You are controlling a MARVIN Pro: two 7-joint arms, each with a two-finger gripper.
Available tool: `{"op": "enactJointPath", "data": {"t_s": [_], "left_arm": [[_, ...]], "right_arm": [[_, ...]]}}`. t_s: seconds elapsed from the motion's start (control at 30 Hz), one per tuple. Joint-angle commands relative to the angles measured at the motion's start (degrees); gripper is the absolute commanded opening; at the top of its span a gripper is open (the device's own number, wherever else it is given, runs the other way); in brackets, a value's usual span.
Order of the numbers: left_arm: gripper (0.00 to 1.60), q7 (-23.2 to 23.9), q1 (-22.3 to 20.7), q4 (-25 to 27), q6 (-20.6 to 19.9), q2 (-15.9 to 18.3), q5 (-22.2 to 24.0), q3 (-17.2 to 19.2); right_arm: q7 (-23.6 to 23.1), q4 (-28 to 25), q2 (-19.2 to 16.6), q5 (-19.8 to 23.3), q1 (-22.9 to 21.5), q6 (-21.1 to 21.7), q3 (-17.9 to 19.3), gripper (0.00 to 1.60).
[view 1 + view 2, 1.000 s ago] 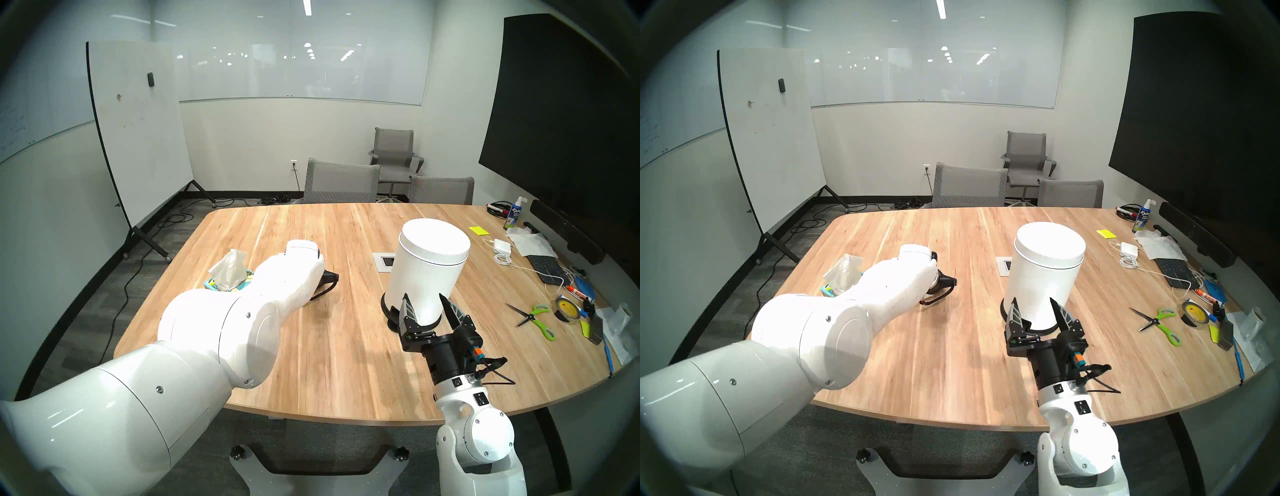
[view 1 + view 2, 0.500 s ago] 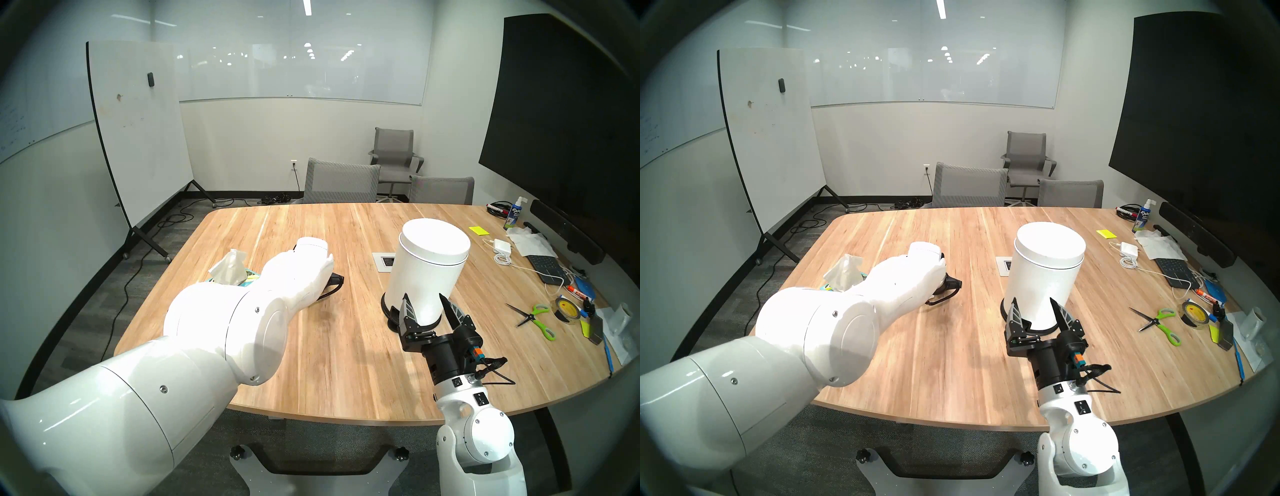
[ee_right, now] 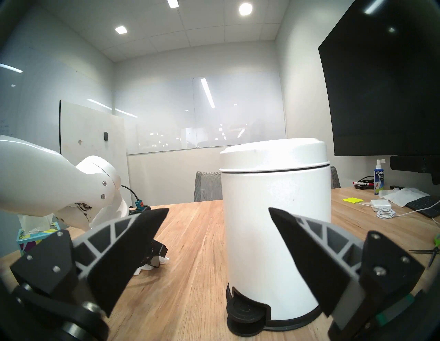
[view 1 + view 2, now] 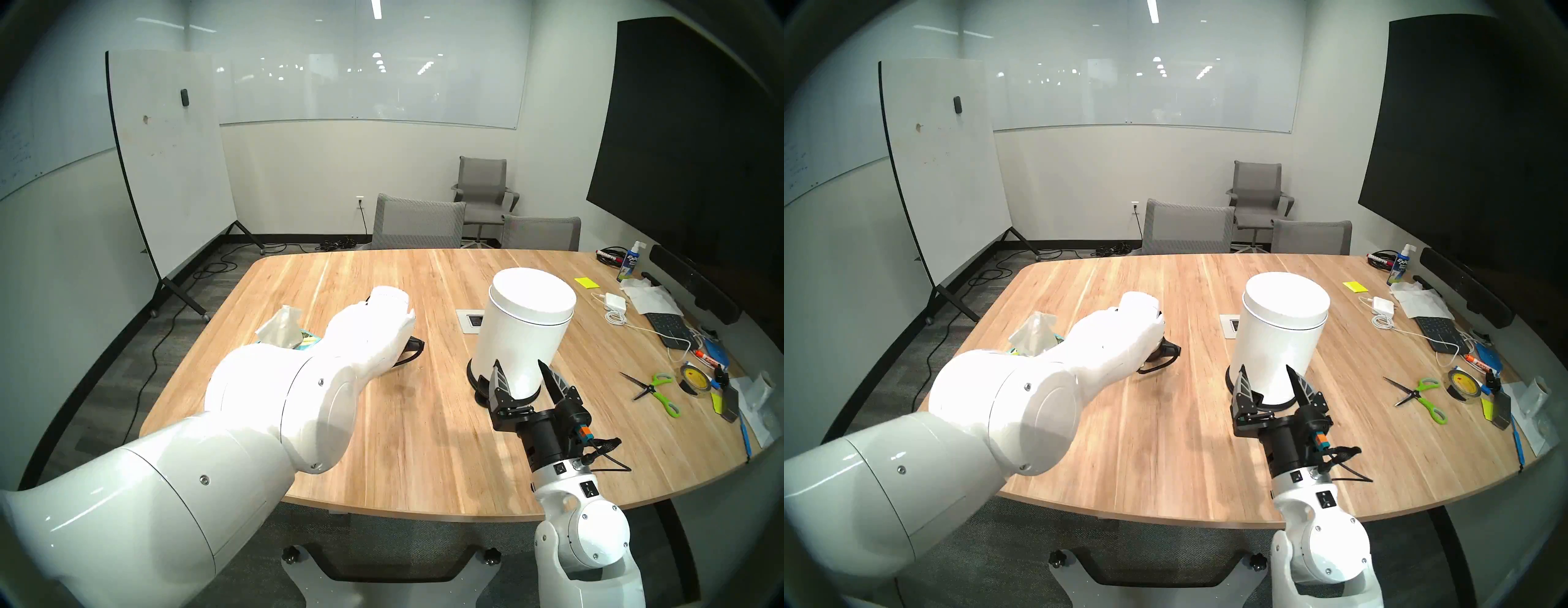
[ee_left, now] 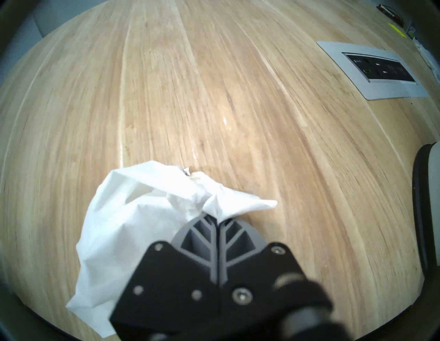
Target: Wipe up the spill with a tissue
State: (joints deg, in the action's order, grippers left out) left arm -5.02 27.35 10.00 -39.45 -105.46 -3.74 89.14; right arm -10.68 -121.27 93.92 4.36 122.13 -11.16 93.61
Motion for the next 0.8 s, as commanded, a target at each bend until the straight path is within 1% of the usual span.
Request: {"op": "enactJointPath", "data": {"t_s": [0.0,0.23,0.6,0.77], "left_arm": [[0.0,0.41,-1.11,0.96,-2.85,-1.1,0.37,0.31],[0.0,1.0,-1.45,1.29,-4.79,-1.91,0.16,0.18],[0.0,1.05,-1.87,1.54,-7.74,-0.29,-0.03,0.1],[0.0,1.43,-2.14,1.75,-8.94,-0.12,0.04,0.12]], "right_arm": [[-0.09,-1.13,-0.1,-0.02,-0.28,-0.3,0.03,1.6],[-0.06,-0.92,-0.08,-0.01,-0.37,-0.29,0.03,1.6],[-0.04,-0.64,-0.05,0.0,-0.47,-0.3,0.02,1.6],[-0.03,-0.45,-0.05,0.01,-0.51,-0.29,0.02,1.6]]}}
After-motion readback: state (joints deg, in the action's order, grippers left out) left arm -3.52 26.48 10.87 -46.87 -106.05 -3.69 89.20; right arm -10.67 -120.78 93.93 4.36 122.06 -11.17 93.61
